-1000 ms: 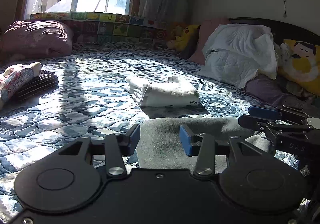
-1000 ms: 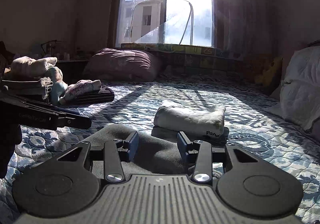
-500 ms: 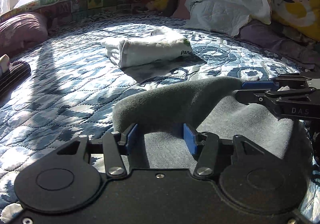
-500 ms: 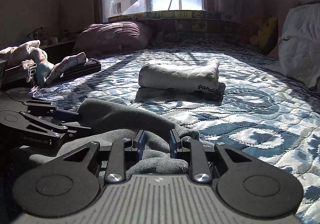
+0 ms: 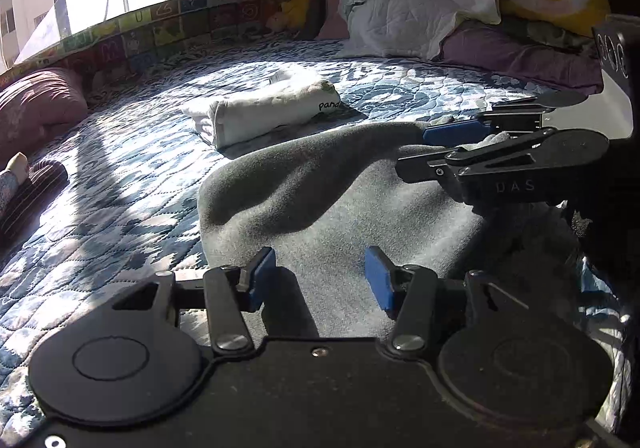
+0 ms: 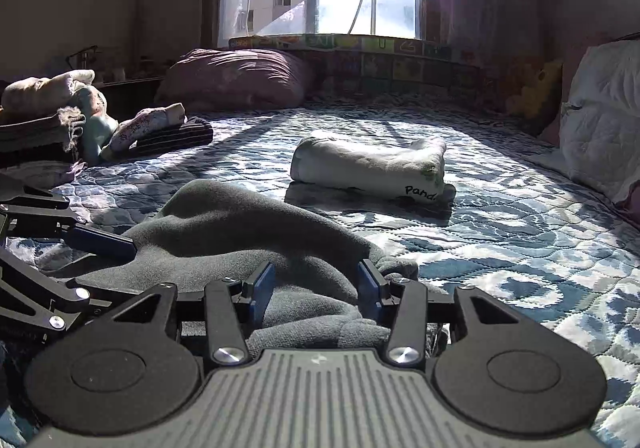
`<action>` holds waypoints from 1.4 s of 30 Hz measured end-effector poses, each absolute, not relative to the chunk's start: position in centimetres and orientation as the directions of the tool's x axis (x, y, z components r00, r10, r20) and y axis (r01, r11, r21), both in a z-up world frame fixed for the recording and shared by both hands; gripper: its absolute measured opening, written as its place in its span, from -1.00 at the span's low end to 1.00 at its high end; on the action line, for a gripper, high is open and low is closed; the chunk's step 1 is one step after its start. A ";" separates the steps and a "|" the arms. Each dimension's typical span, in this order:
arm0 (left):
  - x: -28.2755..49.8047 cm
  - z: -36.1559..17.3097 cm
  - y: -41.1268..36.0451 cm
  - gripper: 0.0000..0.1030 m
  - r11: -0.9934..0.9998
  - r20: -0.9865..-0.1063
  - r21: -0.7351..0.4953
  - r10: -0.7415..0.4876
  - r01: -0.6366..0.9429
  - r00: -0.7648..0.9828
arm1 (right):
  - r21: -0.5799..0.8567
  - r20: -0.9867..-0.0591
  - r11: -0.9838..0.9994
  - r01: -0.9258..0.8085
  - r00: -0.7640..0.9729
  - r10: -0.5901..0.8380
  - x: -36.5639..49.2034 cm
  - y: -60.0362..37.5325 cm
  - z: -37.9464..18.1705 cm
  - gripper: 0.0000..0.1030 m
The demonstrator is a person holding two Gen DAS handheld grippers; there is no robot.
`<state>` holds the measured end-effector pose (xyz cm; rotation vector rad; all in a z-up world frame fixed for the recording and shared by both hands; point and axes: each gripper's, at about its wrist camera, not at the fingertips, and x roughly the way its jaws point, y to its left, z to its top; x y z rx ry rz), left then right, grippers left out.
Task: Fold clothes
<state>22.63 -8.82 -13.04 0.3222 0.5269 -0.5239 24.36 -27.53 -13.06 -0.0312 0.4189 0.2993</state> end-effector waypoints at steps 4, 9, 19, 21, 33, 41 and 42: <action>23.0 -13.8 -8.4 -0.02 0.833 -0.535 0.131 -0.397 0.538 0.745 | 0.013 -0.403 0.955 -0.295 0.873 0.275 24.4 -27.3 -13.1 -0.11; 21.7 -10.2 -5.8 0.38 0.863 -0.477 -0.037 -0.458 0.503 0.750 | 0.010 -0.306 0.961 -0.276 0.914 0.265 20.9 -27.1 -11.1 -0.04; 21.3 -11.1 2.8 0.53 0.753 -0.413 -0.629 -0.535 0.194 0.737 | 0.448 -0.339 0.891 -0.076 0.907 0.248 18.3 -34.0 -11.1 0.89; 21.8 -12.2 3.8 0.54 0.673 -0.417 -0.731 -0.569 0.110 0.709 | 0.553 -0.341 0.832 -0.052 0.897 0.283 18.5 -35.0 -12.0 0.89; 23.9 -15.0 1.3 0.39 0.597 -0.423 -0.800 -0.632 0.059 0.649 | 0.724 -0.394 0.689 0.013 0.828 0.398 22.7 -35.3 -16.2 0.62; 20.6 -11.9 2.5 -0.39 0.649 -0.416 -0.758 -0.561 0.068 0.716 | 0.802 -0.302 0.589 -0.099 0.784 0.543 22.1 -33.6 -14.7 0.18; 20.2 -12.2 3.3 -0.29 0.647 -0.424 -0.761 -0.554 0.050 0.716 | 0.769 -0.352 0.635 -0.077 0.778 0.520 22.0 -33.0 -14.9 0.19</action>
